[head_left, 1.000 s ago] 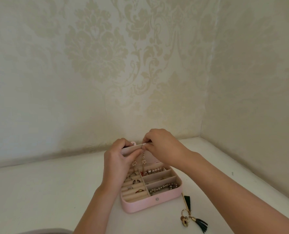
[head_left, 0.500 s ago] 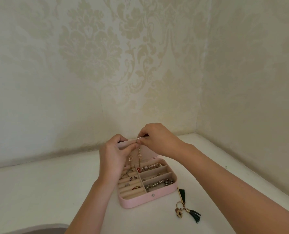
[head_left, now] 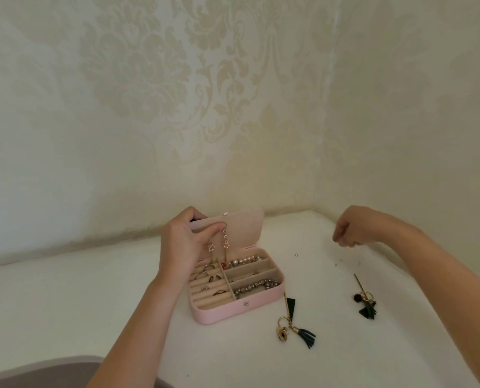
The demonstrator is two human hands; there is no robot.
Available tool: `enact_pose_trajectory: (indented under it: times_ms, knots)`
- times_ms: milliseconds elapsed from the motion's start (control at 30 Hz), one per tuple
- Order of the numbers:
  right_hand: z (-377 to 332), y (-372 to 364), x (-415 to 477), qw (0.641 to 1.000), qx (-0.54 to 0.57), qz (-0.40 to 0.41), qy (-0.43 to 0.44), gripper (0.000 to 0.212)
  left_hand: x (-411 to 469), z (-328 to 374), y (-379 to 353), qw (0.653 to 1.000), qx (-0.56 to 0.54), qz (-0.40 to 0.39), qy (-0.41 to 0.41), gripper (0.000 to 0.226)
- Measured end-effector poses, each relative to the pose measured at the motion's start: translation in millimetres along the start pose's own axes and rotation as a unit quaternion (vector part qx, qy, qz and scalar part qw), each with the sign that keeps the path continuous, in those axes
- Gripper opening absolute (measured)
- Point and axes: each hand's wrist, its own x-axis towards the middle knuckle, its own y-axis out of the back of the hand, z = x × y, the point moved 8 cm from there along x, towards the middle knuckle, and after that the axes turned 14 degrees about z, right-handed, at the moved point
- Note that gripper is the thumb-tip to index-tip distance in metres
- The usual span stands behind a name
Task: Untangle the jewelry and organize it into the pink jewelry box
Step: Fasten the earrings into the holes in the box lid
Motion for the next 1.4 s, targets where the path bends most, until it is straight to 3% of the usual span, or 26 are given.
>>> enact_pose_trajectory:
  times_ms: [233,500,733,967,1067,1400]
  knots:
    - [48,-21,1,0.992,-0.079,-0.092,-0.045,0.028,2,-2,-2,1.000,0.000,-0.003,-0.001,0.031]
    - [56,-31,5,0.996,0.039,-0.073,-0.023,0.013,3,0,-3,1.000,0.013,0.008,-0.009,0.031]
    - [51,-36,3,0.996,0.049,-0.075,0.007,0.012,5,-4,-3,0.999,0.029,0.012,-0.009,0.033]
    - [26,-12,5,0.986,0.154,0.037,0.048,0.014,11,-6,-6,0.999,0.041,0.001,-0.006,0.034]
    - [2,-15,3,0.974,0.212,0.022,0.081,0.012,13,-6,-7,0.999,0.046,0.000,-0.004,0.035]
    - [-29,-59,15,0.971,0.228,0.013,0.069,0.017,17,-12,-9,0.999,0.042,-0.009,0.021,0.038]
